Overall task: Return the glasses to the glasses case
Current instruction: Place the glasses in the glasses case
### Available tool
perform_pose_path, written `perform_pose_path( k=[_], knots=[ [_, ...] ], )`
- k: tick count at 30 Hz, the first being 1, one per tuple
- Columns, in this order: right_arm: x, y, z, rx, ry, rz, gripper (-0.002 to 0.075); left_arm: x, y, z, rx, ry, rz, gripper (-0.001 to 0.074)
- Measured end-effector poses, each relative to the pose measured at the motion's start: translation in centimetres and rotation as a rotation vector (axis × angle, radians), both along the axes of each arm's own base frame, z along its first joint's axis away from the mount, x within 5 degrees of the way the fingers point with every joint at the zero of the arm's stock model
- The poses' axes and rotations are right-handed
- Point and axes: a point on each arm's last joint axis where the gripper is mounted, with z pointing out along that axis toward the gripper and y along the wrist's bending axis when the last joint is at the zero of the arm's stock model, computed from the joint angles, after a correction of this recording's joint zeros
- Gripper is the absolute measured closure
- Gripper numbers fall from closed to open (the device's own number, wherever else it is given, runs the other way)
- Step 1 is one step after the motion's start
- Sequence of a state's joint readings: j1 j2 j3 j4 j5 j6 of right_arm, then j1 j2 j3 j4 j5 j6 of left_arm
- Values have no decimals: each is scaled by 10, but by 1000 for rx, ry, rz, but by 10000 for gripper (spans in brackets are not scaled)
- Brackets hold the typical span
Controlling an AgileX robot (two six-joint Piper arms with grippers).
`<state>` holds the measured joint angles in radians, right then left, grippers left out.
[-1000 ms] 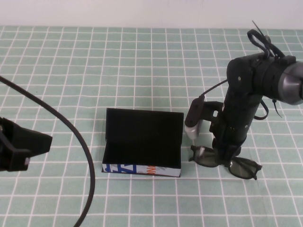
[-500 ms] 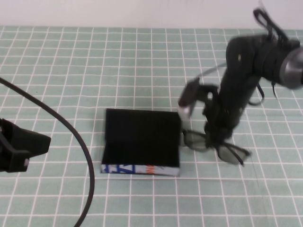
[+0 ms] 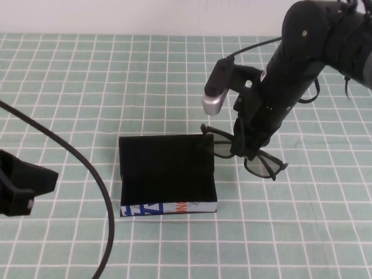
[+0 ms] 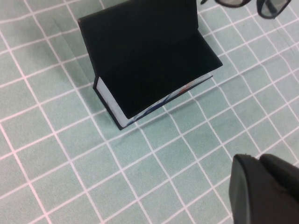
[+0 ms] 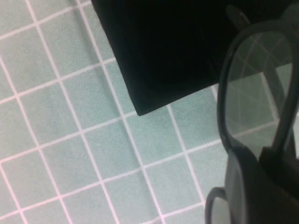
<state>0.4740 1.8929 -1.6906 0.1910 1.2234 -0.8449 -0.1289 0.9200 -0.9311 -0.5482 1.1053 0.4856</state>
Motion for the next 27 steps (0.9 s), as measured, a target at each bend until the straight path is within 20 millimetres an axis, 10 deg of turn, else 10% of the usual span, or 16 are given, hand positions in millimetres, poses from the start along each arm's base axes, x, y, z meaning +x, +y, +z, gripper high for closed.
perform_pose_path(
  k=[14,27],
  knots=[
    [-47,70,10,-23,-71,263,711,0,0,0,-5,4,1,737],
    [-35,104,-19,-65,-68,318,711,-1,-1,0,-9,10,-2,737]
  ],
)
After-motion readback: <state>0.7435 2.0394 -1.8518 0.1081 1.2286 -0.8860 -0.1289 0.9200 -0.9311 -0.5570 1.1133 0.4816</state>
